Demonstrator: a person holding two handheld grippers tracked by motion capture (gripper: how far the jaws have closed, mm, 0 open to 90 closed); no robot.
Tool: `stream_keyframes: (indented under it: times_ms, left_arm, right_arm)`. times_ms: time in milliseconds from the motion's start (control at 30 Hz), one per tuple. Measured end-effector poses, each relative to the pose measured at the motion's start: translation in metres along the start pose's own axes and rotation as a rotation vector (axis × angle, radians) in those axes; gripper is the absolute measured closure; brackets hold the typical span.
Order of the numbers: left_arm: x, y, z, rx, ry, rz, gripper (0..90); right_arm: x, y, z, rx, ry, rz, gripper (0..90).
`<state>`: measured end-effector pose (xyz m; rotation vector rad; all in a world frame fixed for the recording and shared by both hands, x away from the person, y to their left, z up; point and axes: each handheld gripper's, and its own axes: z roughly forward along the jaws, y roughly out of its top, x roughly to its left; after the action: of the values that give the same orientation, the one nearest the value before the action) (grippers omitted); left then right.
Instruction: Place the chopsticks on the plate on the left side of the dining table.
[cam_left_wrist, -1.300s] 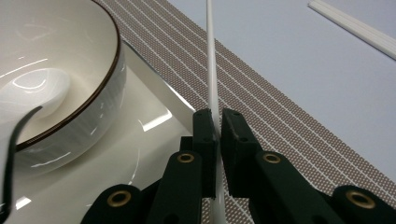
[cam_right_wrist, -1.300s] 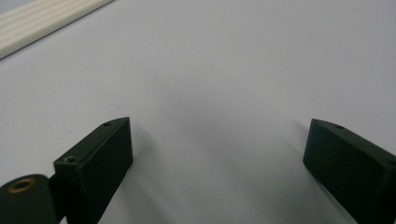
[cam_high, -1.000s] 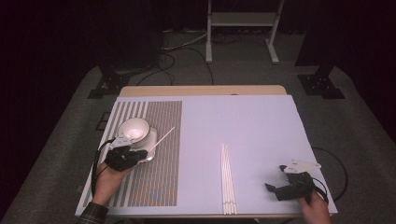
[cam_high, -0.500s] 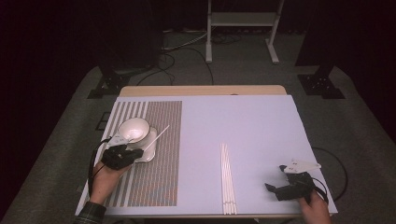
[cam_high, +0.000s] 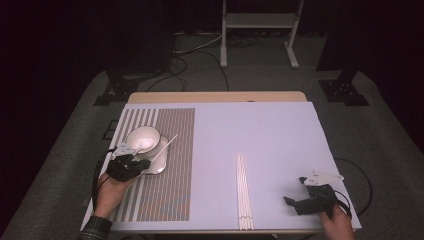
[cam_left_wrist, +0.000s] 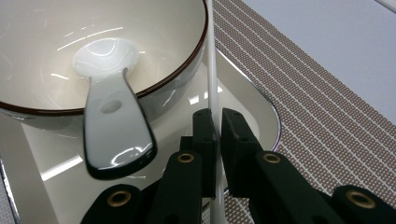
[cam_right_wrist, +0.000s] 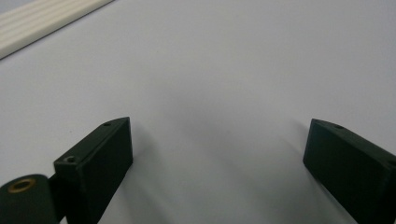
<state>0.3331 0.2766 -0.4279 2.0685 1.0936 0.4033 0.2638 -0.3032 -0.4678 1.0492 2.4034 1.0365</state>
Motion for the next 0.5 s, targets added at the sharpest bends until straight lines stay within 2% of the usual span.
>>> stream_keyframes:
  times_ms: [500]
  left_arm:
    - [0.0051, -0.003, 0.0006, 0.015, 0.019, -0.018, 84.7]
  right_arm:
    - [0.0, 0.0, 0.0, -0.001, 0.0, -0.001, 6.7]
